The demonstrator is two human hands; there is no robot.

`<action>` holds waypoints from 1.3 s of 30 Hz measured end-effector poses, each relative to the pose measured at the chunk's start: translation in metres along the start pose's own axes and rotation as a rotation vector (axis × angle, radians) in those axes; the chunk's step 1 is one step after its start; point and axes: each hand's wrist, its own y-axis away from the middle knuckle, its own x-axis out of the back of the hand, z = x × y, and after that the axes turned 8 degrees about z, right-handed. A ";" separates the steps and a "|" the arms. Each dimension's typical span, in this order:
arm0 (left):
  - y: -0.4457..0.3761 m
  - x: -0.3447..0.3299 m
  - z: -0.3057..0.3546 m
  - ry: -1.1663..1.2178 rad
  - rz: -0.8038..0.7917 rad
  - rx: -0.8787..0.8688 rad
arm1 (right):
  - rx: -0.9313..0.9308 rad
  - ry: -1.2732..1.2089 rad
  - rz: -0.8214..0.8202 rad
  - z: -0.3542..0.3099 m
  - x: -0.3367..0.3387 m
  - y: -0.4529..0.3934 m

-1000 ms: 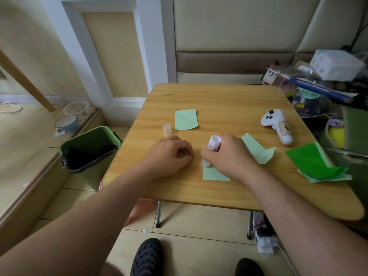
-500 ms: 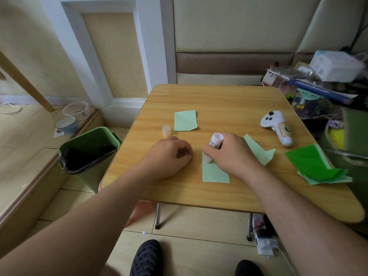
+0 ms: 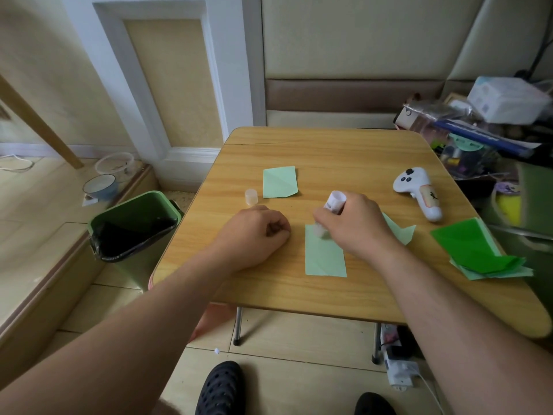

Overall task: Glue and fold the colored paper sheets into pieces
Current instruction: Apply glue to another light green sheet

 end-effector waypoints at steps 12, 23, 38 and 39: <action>-0.001 0.000 0.000 -0.008 0.001 -0.010 | 0.028 -0.029 -0.046 -0.007 -0.013 0.003; -0.001 -0.003 -0.002 0.004 -0.003 -0.002 | 0.008 0.009 -0.002 0.001 -0.015 -0.005; 0.000 -0.004 -0.004 0.006 0.005 -0.016 | -0.011 -0.015 0.014 0.000 -0.013 -0.009; 0.000 -0.004 -0.004 0.003 0.004 -0.020 | -0.003 -0.009 0.013 0.000 -0.015 -0.008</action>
